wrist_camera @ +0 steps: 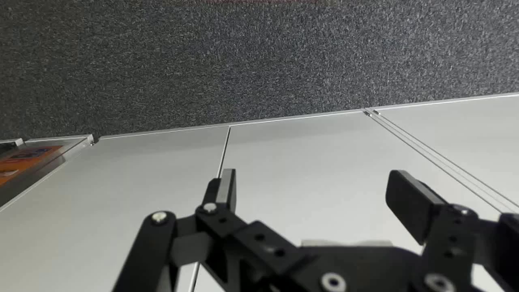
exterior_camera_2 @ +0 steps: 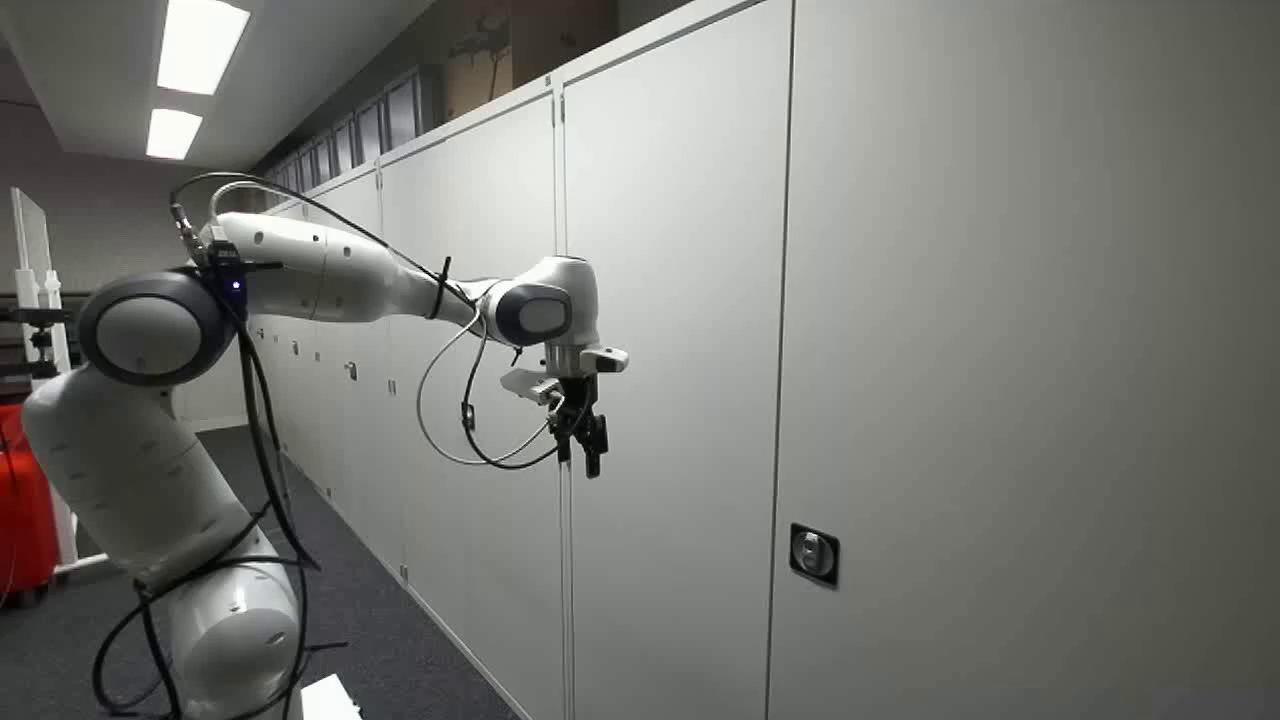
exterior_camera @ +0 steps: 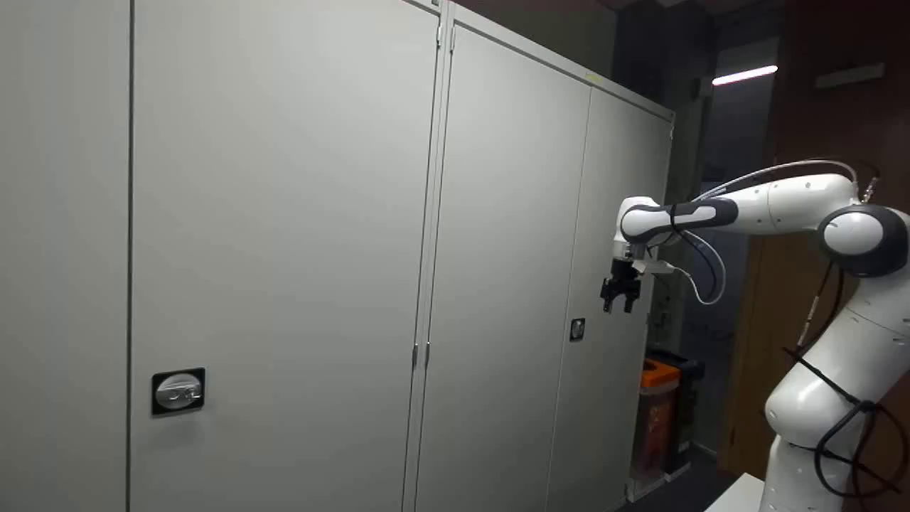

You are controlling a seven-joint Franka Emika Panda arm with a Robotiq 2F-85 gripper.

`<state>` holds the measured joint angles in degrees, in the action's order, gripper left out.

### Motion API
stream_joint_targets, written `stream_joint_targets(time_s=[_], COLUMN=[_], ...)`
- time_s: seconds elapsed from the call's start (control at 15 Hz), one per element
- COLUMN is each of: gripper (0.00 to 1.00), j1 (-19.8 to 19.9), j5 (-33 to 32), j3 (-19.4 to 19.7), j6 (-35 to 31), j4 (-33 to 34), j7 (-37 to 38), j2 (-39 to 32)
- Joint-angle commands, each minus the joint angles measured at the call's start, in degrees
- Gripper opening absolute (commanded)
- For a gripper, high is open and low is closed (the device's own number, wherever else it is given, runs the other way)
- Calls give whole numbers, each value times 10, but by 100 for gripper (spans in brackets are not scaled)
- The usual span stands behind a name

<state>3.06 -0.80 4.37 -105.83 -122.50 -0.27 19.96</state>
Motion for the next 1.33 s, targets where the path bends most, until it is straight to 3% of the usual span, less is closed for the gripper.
stream_joint_targets(time_s=[0.0,0.4,1.27], gripper=[100,100,100], j1=[2,10,63], j5=[1,0,-87], j3=[-2,8,53], j6=[1,-77,-265], j4=[1,-38,-155], j7=[-1,-1,-34], j2=[0,-3,-44])
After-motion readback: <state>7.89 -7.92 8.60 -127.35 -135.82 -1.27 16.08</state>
